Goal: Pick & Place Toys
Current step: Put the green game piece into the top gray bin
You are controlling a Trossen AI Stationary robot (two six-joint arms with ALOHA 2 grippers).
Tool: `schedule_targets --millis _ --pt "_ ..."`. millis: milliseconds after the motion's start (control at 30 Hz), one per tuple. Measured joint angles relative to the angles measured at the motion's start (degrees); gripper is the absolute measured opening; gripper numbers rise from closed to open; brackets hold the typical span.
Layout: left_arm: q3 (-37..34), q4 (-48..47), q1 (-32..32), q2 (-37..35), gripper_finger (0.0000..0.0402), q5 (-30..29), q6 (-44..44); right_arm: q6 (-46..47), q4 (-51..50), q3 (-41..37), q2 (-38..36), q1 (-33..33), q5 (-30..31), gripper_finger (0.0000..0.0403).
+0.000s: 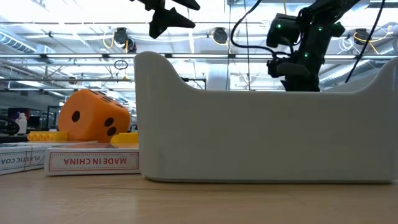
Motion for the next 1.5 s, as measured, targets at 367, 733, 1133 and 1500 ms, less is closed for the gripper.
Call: schedule_targets --millis 367,733,1133,1500 --pt "0.0 0.05 0.0 0.01 0.0198 -0.01 0.33 4.77 0.28 -0.02 4.07 -2.11 -0.03 0.0163" --pt "0.0 0.0 0.0 0.02 0.0198 0.01 0.12 6.24 2.38 -0.02 8.0 -4.07 -4.18 0.0261" --pt "0.0 -0.06 -0.01 0.02 0.0198 0.01 0.16 6.15 3.87 -0.02 13.25 -2.27 -5.81 0.0275" --pt "0.0 -0.38 0.0 0.02 0.0198 0.01 0.2 6.12 3.97 -0.02 13.85 -2.34 -1.34 0.0257"
